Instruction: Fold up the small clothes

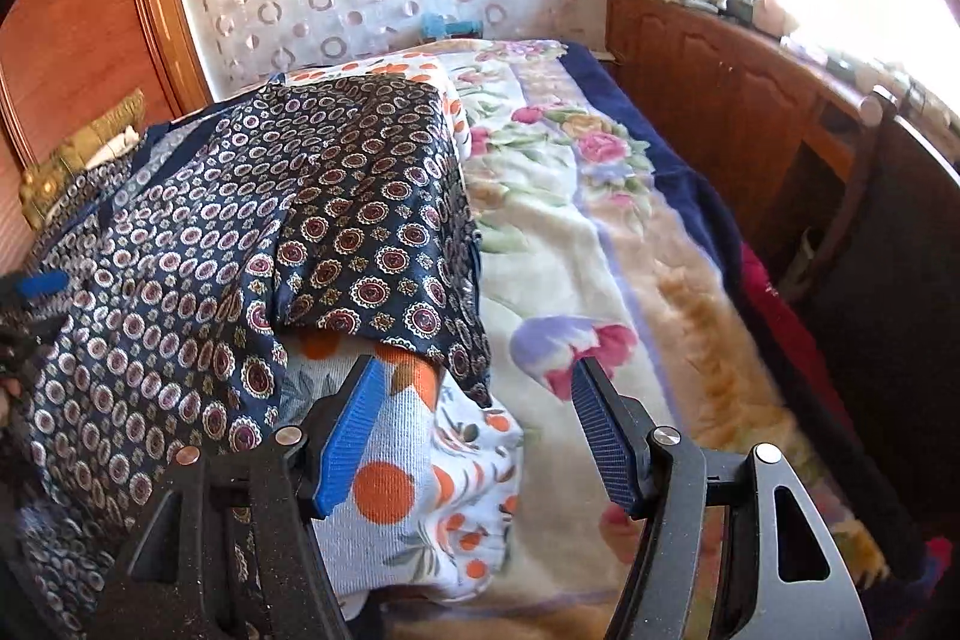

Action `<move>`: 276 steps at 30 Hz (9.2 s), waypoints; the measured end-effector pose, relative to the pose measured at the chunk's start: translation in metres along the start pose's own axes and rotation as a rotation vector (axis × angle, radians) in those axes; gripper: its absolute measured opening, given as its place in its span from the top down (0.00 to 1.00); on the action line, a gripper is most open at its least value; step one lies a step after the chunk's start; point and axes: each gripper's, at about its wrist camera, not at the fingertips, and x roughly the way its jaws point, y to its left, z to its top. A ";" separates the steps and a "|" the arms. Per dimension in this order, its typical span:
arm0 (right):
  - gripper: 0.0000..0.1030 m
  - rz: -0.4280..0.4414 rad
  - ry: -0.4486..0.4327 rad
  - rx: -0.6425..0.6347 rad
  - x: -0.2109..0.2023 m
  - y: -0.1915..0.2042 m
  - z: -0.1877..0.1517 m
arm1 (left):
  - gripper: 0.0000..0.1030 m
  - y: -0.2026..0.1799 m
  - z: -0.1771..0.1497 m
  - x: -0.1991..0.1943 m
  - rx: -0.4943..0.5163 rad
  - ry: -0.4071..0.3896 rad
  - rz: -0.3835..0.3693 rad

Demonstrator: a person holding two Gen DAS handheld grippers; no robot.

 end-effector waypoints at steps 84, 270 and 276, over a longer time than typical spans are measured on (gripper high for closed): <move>0.51 0.203 0.102 0.268 0.104 0.007 0.055 | 0.15 -0.043 0.036 -0.034 -0.012 -0.103 -0.148; 0.97 0.189 -0.039 -0.371 0.087 0.178 0.121 | 0.46 0.211 0.059 -0.004 -0.150 -0.048 0.189; 0.97 0.187 -0.044 -0.356 0.099 0.172 0.124 | 0.96 0.222 0.067 0.019 -0.143 0.018 0.261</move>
